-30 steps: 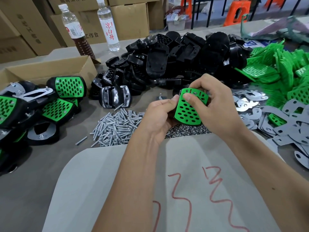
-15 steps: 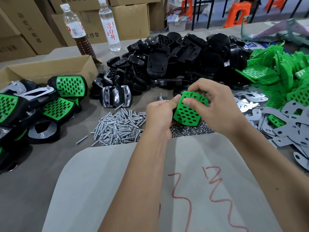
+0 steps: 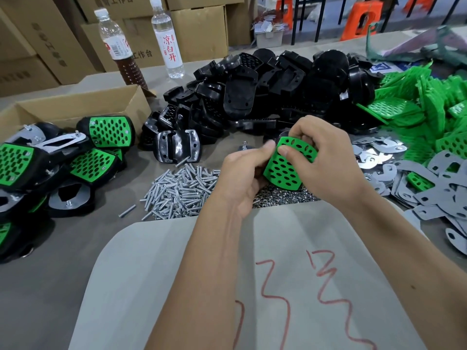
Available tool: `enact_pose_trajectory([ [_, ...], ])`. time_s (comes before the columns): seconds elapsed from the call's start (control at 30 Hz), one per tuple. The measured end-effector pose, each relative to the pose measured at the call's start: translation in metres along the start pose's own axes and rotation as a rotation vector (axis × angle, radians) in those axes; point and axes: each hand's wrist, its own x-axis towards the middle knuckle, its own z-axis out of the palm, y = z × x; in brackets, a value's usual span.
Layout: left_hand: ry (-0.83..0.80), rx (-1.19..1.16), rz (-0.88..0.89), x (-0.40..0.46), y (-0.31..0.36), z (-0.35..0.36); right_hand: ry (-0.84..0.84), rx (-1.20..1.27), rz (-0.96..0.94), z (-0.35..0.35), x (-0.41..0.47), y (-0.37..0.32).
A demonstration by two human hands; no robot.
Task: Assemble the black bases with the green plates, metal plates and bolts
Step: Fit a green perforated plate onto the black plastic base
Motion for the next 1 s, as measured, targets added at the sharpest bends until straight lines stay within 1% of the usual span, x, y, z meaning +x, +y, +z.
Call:
enact_pose_trajectory([
  [0.03,-0.068,0.028,0.013,-0.002,0.0,-0.002,0.004,0.008,0.01,-0.001,0.0,0.002],
  [0.1,-0.107,0.113,0.052,-0.004,-0.002,-0.003,0.009,0.023,0.023,-0.003,0.0,0.005],
  [0.2,-0.075,0.19,0.104,-0.003,-0.003,-0.001,-0.007,0.097,0.068,-0.004,-0.002,0.008],
  [0.33,-0.079,0.155,0.09,-0.005,-0.002,-0.001,-0.006,0.23,0.158,-0.003,-0.005,0.013],
  [0.43,-0.07,0.143,0.066,-0.006,-0.001,0.001,-0.008,0.282,0.198,-0.003,-0.005,0.016],
  [0.53,-0.066,0.163,0.055,-0.005,-0.002,0.003,0.009,0.283,0.216,-0.001,-0.006,0.02],
  [0.7,-0.078,0.25,0.078,-0.002,-0.006,0.006,0.008,0.254,0.17,0.001,-0.007,0.022],
  [1.0,-0.122,0.216,0.056,-0.003,-0.005,0.003,0.018,0.274,0.189,0.001,-0.008,0.021],
])
